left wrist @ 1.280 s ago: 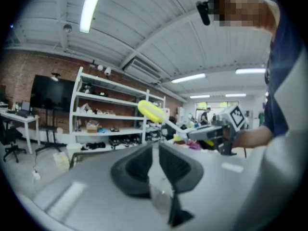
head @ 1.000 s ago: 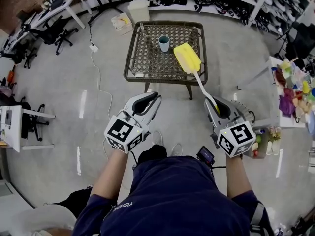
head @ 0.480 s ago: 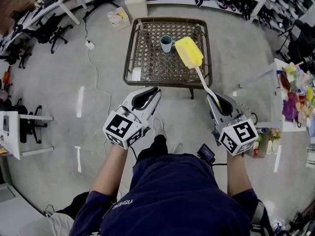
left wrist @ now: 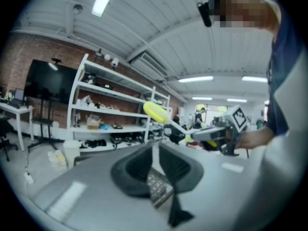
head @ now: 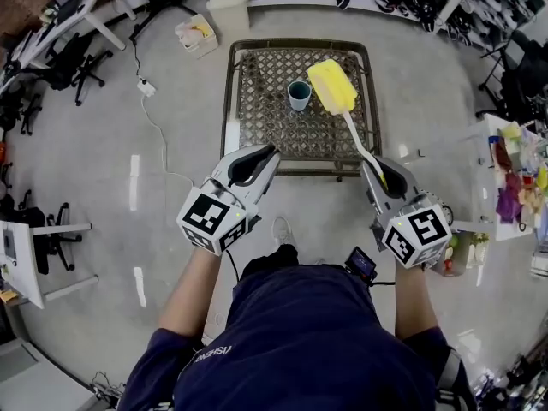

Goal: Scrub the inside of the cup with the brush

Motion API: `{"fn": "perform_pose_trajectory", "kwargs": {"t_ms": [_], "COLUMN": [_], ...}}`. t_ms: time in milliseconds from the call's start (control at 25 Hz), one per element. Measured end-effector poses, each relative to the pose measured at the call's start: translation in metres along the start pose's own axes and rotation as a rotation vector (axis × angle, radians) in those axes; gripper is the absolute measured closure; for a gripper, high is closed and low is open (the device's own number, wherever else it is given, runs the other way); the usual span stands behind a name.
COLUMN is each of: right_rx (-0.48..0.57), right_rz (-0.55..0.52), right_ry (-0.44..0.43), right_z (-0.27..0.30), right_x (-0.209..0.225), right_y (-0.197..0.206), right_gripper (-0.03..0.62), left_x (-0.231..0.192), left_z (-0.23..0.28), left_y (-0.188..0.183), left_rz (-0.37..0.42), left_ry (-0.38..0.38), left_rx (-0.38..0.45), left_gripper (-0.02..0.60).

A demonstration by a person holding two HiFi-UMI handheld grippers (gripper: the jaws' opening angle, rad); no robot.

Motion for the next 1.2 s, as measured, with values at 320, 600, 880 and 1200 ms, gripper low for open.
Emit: {"fn": "perform_pose_trajectory", "kwargs": {"t_ms": [320, 600, 880, 1200], "right_rx": [-0.011, -0.023, -0.05, -0.091], "right_rz": [0.016, 0.028, 0.044, 0.054], "right_ry": [0.039, 0.056, 0.023, -0.074], "right_z": [0.055, 0.077, 0.105, 0.148], "right_x": [0.008, 0.03, 0.066, 0.117], "right_y": [-0.026, -0.033, -0.031, -0.032], "right_gripper": [0.565, 0.565, 0.565, 0.565], "left_x": [-0.067, -0.096, -0.115, -0.14], "left_z": [0.015, 0.047, 0.094, 0.163], "left_y": [-0.009, -0.008, -0.002, 0.009], "left_rz": [-0.006, -0.02, -0.032, -0.038], "left_ry": [0.028, 0.048, 0.037, -0.021], "left_rx": [-0.017, -0.034, -0.064, -0.097], "left_gripper": [0.54, 0.54, 0.54, 0.503]}}
Point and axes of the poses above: the fingertips, and each gripper's own axes: z forward along the fingers, x to its right, y out of its underside, the point moved 3 cm from there along -z, backward along the fingers, and after that the axes turned 8 degrees about -x, right-handed, at the moved point
